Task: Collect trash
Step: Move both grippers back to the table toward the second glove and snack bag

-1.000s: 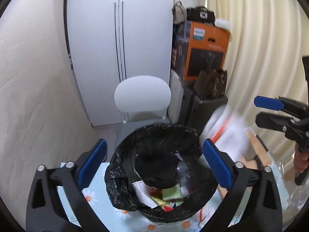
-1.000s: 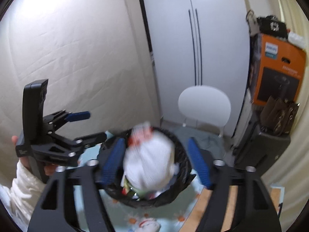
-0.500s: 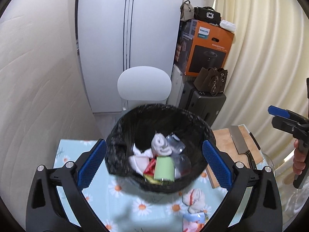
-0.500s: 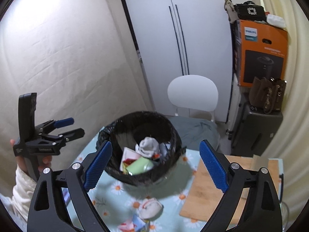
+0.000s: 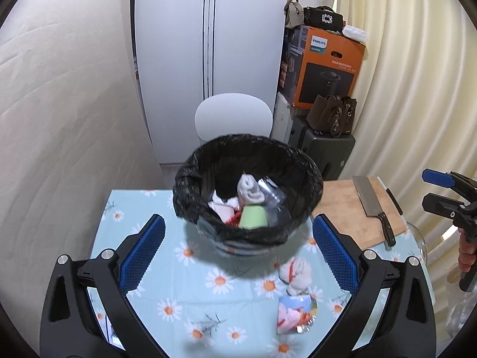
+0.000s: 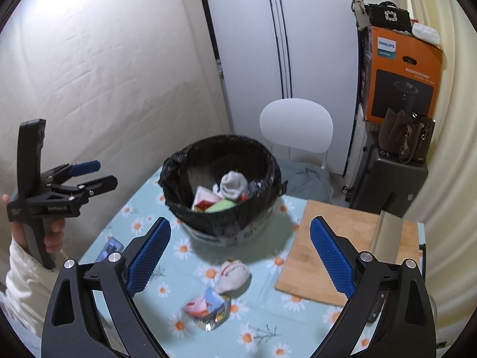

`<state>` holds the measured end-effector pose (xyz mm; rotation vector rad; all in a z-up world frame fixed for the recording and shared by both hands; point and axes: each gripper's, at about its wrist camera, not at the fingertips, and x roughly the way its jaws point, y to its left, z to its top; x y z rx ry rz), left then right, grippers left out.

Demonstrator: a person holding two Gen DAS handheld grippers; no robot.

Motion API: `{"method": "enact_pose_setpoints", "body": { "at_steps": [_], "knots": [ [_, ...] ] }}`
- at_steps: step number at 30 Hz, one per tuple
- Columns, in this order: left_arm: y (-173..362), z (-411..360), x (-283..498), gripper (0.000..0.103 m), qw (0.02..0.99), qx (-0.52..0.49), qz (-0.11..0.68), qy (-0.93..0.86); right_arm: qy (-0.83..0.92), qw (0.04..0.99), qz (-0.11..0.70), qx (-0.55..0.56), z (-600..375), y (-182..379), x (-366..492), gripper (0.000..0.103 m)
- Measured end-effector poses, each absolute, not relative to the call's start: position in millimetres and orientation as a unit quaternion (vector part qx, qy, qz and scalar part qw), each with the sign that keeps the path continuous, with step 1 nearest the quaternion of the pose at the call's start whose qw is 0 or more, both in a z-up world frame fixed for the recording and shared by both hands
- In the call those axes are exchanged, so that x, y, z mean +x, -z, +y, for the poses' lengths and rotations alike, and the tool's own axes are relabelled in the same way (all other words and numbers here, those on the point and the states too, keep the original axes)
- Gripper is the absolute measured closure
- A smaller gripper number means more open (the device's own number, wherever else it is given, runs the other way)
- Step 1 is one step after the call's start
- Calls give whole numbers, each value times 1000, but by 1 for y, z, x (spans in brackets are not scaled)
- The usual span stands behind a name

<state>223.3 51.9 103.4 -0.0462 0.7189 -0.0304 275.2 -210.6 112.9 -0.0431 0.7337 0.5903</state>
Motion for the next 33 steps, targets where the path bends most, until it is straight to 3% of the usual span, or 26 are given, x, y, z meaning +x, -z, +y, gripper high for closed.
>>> {"method": "enact_pose_setpoints", "body": {
  "at_steps": [20, 33],
  "knots": [
    [-52, 33, 181, 6, 914, -55, 401, 17, -274, 862, 423, -42, -214, -62, 251, 12],
    [-11, 26, 176, 6, 897, -55, 438, 10, -289, 820, 492, -41, -202, 9, 266, 12]
  ]
}}
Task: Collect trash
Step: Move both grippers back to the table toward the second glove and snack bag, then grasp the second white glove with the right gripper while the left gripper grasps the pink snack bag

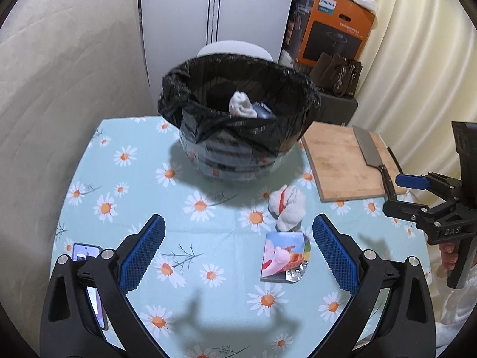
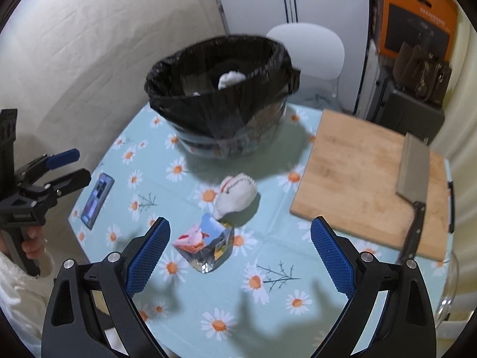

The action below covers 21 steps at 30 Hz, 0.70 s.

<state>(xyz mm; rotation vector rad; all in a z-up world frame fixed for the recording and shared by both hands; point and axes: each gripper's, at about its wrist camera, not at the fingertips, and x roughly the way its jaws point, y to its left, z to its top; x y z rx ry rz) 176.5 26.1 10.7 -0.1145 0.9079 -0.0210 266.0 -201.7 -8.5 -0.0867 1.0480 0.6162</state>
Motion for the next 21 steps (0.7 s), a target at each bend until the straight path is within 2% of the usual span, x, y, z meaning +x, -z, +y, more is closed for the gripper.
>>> {"method": "enact_pose_setpoints", "body": {
  "at_steps": [21],
  "knots": [
    [61, 9, 200, 6, 879, -54, 470, 56, -293, 805, 515, -43, -138, 107, 326, 13]
  ]
}}
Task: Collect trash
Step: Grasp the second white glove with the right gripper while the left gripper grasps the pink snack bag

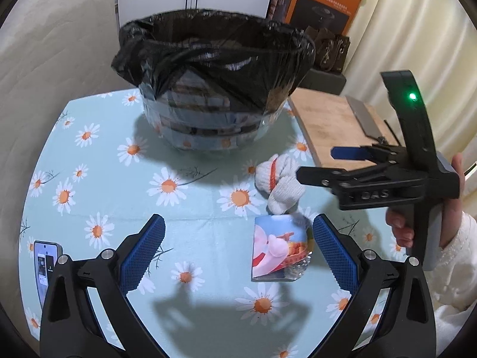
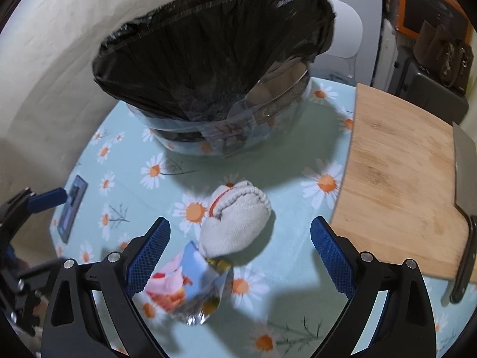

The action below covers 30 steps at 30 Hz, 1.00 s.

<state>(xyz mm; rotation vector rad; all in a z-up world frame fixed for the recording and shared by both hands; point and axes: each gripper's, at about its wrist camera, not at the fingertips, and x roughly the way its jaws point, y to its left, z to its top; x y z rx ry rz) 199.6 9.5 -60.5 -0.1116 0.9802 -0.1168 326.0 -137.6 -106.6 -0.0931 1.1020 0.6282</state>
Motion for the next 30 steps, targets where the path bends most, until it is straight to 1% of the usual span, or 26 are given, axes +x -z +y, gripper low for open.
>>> {"method": "enact_pose_setpoints", "body": {
  "at_steps": [4, 5, 6, 7, 8, 9, 10, 11, 19, 24, 30],
  "knots": [
    [68, 11, 200, 6, 874, -61, 478, 57, -281, 801, 525, -58, -125, 124, 335, 14],
    [70, 11, 200, 6, 873, -63, 480, 56, -282, 799, 528, -57, -124, 126, 337, 25],
    [72, 11, 200, 6, 871, -65, 483, 55, -283, 794, 535, -60, -121, 131, 339, 39],
    [74, 11, 200, 6, 870, -66, 485, 54, -279, 785, 548, -70, -118, 137, 342, 63],
    [76, 11, 199, 6, 870, -66, 486, 52, -284, 768, 570, -73, -114, 144, 346, 67],
    [78, 11, 199, 6, 869, -66, 488, 52, -289, 763, 574, -64, -115, 144, 347, 70],
    [79, 11, 199, 6, 867, -66, 491, 52, -290, 763, 574, -65, -116, 141, 347, 75],
    [81, 11, 198, 6, 866, -66, 493, 51, -293, 762, 574, -66, -117, 139, 346, 77],
    [94, -1, 194, 6, 860, -56, 506, 47, -288, 777, 559, -29, -165, 106, 322, 77],
    [105, -17, 199, 6, 845, -75, 523, 81, -257, 795, 549, -23, -199, 91, 309, 77],
    [122, -37, 213, 6, 827, -74, 547, 111, -225, 806, 548, 1, -245, 76, 282, 77]
  ]
}}
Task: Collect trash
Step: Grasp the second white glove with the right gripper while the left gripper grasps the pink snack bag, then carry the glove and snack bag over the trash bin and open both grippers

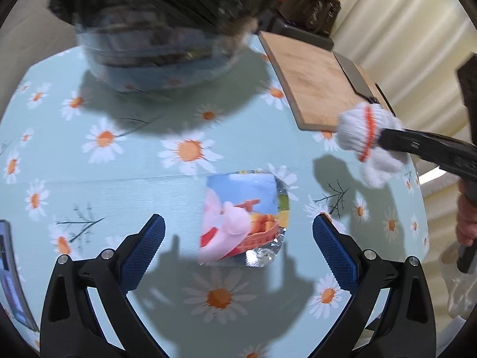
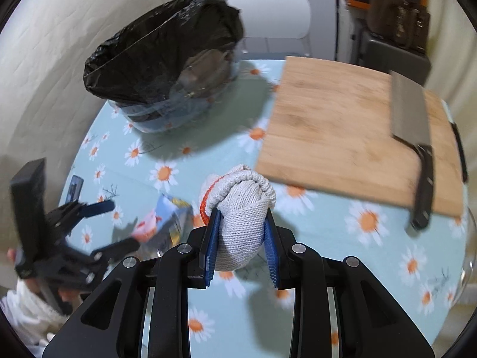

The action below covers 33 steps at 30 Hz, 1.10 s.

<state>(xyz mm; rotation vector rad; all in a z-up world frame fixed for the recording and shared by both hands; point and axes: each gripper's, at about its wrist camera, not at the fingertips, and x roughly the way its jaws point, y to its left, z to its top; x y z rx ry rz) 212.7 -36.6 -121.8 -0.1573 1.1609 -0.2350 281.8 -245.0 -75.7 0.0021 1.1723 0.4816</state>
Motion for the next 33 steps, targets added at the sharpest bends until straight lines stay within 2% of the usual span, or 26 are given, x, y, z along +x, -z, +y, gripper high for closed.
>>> {"method": "enact_pose_setpoints", "body": {
  "at_steps": [12, 14, 15, 17, 25, 33],
  "knots": [
    [159, -59, 240, 6, 815, -23, 571, 97, -158, 817, 553, 34, -308, 68, 235, 76],
    [164, -63, 243, 12, 813, -14, 575, 92, -152, 817, 555, 40, -313, 70, 230, 76],
    [168, -65, 245, 22, 809, -6, 582, 89, -150, 817, 555, 41, -314, 70, 228, 76],
    [168, -71, 245, 35, 811, 13, 579, 81, -147, 817, 556, 42, -316, 71, 224, 76],
    [150, -59, 232, 42, 814, 5, 575, 77, -165, 821, 546, 35, -309, 65, 212, 76],
    [114, -35, 207, 43, 833, 4, 552, 42, -211, 832, 513, 18, -286, 43, 209, 76]
  ]
}}
